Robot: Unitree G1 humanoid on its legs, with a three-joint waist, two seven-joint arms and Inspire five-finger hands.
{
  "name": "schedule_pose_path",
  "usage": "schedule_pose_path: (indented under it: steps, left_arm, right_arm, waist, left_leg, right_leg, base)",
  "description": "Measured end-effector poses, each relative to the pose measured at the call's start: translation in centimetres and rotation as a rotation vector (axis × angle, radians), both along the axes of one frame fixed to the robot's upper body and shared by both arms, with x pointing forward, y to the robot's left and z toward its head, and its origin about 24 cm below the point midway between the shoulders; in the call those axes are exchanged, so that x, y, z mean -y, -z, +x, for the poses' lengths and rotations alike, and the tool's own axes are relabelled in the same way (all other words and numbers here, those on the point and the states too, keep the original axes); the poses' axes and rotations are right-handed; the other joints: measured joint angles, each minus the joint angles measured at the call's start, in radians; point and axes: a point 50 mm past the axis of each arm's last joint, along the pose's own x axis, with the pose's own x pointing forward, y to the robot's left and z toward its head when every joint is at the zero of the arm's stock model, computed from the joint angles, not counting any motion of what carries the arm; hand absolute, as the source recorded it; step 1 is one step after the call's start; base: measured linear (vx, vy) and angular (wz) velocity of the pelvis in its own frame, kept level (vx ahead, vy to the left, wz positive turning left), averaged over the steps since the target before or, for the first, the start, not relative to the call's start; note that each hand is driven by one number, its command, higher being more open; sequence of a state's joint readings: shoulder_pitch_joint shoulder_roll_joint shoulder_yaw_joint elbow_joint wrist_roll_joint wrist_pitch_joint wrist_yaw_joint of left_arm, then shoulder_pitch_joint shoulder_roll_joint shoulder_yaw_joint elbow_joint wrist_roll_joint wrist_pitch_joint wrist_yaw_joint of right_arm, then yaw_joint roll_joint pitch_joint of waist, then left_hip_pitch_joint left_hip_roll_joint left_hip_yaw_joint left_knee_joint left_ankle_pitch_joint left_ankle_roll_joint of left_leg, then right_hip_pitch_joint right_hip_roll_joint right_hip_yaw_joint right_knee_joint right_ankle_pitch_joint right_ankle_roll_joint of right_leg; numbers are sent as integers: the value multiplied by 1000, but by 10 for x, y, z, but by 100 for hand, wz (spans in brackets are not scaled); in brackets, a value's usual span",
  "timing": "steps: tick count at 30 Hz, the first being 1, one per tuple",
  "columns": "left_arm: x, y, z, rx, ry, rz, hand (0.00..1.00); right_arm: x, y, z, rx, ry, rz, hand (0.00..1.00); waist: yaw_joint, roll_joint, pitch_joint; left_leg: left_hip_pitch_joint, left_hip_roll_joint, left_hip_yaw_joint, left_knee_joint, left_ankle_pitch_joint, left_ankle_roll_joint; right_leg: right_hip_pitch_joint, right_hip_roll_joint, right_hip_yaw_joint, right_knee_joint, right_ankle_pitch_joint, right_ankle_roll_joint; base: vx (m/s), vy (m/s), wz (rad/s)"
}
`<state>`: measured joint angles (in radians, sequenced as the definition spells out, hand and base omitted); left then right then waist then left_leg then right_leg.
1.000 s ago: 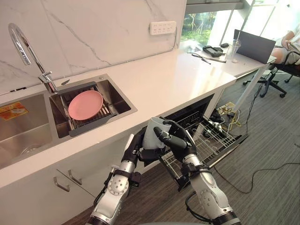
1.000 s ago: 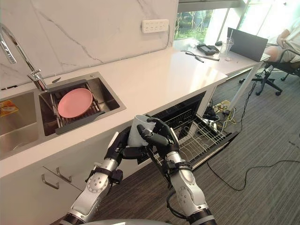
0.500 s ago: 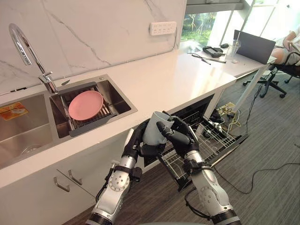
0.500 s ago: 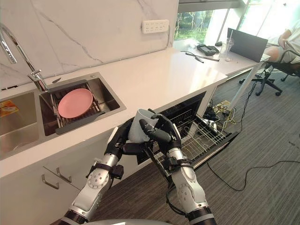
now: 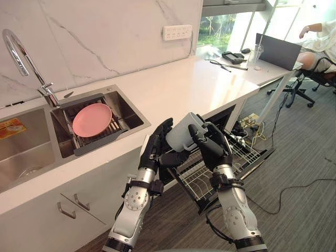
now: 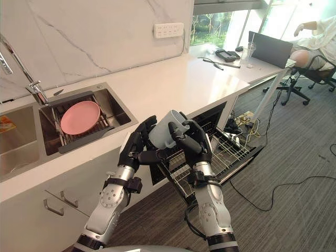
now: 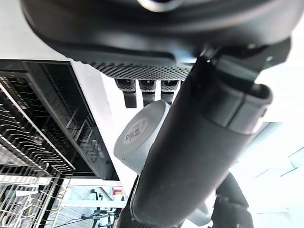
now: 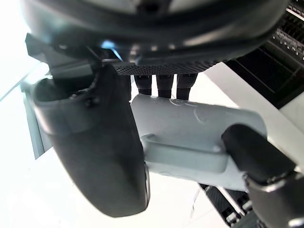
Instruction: Walk over to the sink, pick up the cup, carry it to the dishwasher, place the cup inside the dishwasher, then close the dishwasher door
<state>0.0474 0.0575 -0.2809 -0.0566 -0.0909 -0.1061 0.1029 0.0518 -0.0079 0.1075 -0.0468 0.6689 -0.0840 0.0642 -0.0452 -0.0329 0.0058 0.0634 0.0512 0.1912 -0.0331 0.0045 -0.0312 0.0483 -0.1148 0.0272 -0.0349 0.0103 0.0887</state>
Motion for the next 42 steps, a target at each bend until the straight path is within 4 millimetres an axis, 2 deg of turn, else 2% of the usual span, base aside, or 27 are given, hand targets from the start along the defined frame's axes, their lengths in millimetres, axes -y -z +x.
schedule_pose_path:
  steps: [8,13,20,25,33,42]
  left_arm:
    - [-5,-3,1,2,-16,-76,90]
    - [-7,5,-6,-42,-31,-112,90]
    - [-8,10,-10,-63,-24,-118,90]
    - [-12,21,-20,-112,-24,-149,90]
    - [-33,38,-38,-186,-64,-188,90]
    - [-50,57,-63,-279,-114,-202,90]
  right_arm:
    - [20,-4,0,5,119,-80,30]
    - [33,-13,0,34,196,-105,30]
    - [43,-17,-3,50,256,-133,30]
    - [52,-11,-10,20,294,-195,30]
    - [74,-11,-24,7,378,-326,30]
    - [91,0,-41,-71,440,-464,30]
  waist:
    - [0,7,5]
    - [0,19,12]
    - [0,24,15]
    - [0,30,19]
    - [1,38,24]
    - [3,41,26]
  left_leg:
    - [1,0,4,1,-9,-8]
    - [1,0,7,2,-10,-7]
    - [1,0,7,2,-9,-4]
    - [1,0,7,1,-10,-5]
    - [-4,0,0,2,-11,-5]
    - [-18,0,-19,2,-11,-4]
  right_leg:
    - [-1,0,5,-1,0,0]
    - [-2,0,9,-3,0,1]
    - [-2,0,9,-5,0,1]
    - [-2,0,9,-5,-1,2]
    - [-1,0,1,-5,-3,4]
    - [-3,-1,-21,-5,-11,3]
  base:
    - [0,0,0]
    - [0,0,0]
    - [0,0,0]
    - [0,0,0]
    - [0,0,3]
    - [2,-8,6]
